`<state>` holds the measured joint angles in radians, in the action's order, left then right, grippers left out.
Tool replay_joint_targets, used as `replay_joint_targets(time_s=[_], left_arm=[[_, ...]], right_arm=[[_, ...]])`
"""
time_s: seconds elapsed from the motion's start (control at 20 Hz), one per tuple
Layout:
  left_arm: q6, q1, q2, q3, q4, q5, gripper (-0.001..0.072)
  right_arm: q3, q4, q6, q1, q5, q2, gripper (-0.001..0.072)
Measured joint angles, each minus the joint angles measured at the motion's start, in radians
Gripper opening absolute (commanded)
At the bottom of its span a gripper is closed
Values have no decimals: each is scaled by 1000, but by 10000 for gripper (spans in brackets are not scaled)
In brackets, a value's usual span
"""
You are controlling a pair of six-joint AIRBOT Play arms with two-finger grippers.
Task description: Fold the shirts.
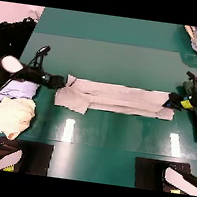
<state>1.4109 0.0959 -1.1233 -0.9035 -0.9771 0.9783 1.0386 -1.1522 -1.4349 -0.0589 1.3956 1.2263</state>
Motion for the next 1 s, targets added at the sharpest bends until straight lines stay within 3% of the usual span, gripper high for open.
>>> replay_joint_targets(time_s=[0.05, 0.1, 0.15, 0.2, 0.25, 0.3, 0.4, 0.45, 0.55, 0.6, 0.7, 0.75, 0.8, 1.0], left_arm=[[-6, 0, -56, -35, 3, -17, 20], [-11, 0, -107, -71, 9, -31, 22], [-14, 0, -148, -105, 10, -41, 202], [-18, 0, -186, -141, 11, -51, 481], [-18, 0, -211, -172, 13, -59, 567], [-18, 0, -232, -205, 16, -69, 568], [-21, 0, -255, -267, 17, -79, 567], [-21, 0, -261, -296, 18, -77, 466], [-22, 0, -269, -352, 18, -44, 113], [-22, 0, -272, -375, 18, -23, 23], [-23, 0, -276, -402, 21, 21, 20], [-23, 0, -277, -410, 24, 40, 20], [-23, 0, -278, -416, 26, 58, 20], [-23, 0, -281, -425, 50, 105, 20]], right_arm=[[32, 0, 1, 0, -2, 39, 28], [66, 0, 1, 0, -3, 79, 167], [95, 2, 2, 0, -6, 113, 385], [126, 2, 3, 0, -11, 146, 418], [155, 5, 4, 0, -17, 173, 418], [185, 6, 6, -1, -22, 198, 419], [232, 7, 19, -11, -24, 228, 419], [248, 7, 27, -20, -24, 235, 418], [262, 8, 52, -51, -10, 235, 418], [257, 7, 69, -74, -1, 227, 418], [222, 8, 104, -132, 11, 204, 436], [196, 7, 117, -165, 14, 195, 529], [167, 8, 132, -205, 18, 187, 571], [65, 60, 212, -351, 18, 208, 578]])
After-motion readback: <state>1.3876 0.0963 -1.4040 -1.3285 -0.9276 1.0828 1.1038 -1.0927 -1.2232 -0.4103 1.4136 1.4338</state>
